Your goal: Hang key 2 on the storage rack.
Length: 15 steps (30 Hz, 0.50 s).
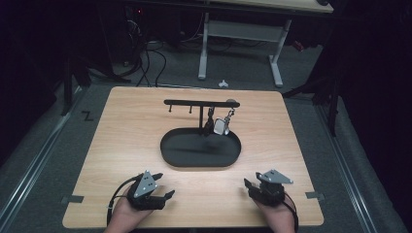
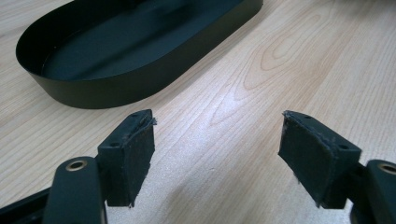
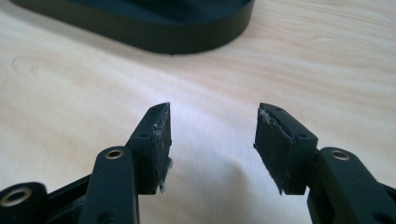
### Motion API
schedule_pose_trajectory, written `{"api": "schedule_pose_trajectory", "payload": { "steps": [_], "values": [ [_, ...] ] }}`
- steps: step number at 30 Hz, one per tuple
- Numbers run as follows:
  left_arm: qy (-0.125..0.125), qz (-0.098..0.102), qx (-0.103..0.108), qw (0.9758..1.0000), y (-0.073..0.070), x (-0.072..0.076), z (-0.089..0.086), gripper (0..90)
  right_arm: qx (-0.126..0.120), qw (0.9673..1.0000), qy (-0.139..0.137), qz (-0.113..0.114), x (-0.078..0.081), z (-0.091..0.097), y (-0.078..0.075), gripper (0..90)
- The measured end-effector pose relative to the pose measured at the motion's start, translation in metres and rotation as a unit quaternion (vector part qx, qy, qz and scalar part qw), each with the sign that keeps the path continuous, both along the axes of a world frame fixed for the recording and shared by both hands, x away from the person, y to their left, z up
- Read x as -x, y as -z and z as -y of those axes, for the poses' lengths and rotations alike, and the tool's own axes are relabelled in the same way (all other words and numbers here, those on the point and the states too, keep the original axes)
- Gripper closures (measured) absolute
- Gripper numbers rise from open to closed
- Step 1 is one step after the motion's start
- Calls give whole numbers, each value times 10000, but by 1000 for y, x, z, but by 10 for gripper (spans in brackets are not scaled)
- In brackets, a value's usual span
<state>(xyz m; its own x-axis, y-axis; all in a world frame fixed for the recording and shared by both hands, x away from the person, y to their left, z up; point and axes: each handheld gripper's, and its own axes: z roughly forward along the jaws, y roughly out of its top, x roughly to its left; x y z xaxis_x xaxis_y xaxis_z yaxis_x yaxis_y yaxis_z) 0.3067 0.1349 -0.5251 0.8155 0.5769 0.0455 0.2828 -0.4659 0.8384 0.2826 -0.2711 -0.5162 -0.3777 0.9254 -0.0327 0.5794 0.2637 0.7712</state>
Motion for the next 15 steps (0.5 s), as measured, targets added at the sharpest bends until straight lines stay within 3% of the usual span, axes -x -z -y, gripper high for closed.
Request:
{"api": "schedule_pose_trajectory", "payload": {
  "steps": [3,4,7,15],
  "values": [
    [18,0,10,10000,0,0,2,269,-8,9999,-121,33,12,5,0,457],
    [31,-6,-6,10000,0,0,3,269,35,9998,-72,176,14,7,-6,456],
    [63,-2,-40,10000,0,1,5,269,-258,9992,79,286,14,12,-11,456],
    [56,-2,-25,10000,0,1,3,267,-305,9995,77,30,7,10,3,455]
  ]
}}
